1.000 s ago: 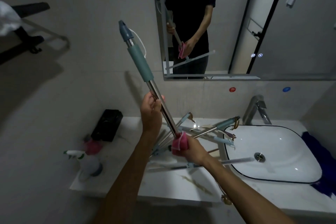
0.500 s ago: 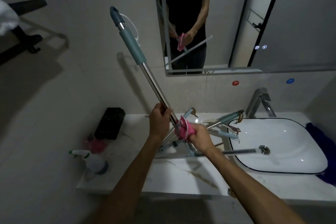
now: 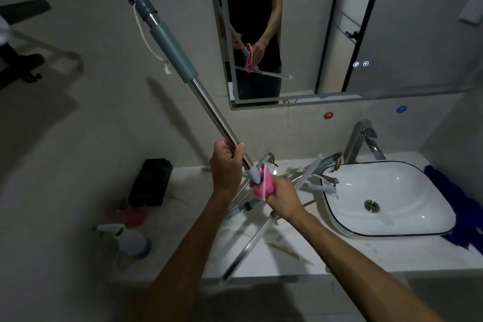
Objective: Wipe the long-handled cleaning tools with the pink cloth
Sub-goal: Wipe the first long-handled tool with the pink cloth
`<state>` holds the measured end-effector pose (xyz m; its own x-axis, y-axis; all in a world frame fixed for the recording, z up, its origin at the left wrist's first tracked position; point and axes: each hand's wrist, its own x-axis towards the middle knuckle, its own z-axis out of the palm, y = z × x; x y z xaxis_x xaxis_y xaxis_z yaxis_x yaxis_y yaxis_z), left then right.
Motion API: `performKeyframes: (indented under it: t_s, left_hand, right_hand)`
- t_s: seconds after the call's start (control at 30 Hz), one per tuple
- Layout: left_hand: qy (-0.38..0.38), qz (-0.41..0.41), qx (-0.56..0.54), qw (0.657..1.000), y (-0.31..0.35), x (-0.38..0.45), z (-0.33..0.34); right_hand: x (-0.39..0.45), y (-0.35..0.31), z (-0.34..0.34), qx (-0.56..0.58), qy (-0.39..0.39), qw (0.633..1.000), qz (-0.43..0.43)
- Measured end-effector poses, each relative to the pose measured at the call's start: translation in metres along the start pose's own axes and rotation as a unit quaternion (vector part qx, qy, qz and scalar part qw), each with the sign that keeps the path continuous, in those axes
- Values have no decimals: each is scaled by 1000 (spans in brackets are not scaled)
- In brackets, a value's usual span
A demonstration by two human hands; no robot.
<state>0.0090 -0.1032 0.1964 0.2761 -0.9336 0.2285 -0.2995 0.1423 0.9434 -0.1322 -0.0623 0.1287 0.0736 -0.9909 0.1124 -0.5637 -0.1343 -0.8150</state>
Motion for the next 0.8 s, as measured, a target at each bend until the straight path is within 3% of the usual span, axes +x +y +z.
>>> performKeyframes:
  t_s: [0.23, 0.37, 0.53, 0.67, 0.8]
  left_hand:
    - [25, 38, -45, 998, 1, 5, -6]
    - [26, 42, -60, 997, -2, 8, -9]
    - [-39, 22, -115, 992, -5, 17, -9]
    - [-88, 7, -154, 984, 5, 15, -5]
    - [-105, 18, -166, 980, 5, 15, -3]
  right_hand:
    - [-6, -12, -13, 37, 44, 998, -15]
    - [-8, -24, -23, 115, -32, 991, 58]
    - [-8, -39, -33, 224, -77, 968, 86]
    - [-5, -45, -31, 238, -89, 963, 94]
    - [-3, -45, -30, 221, -55, 970, 89]
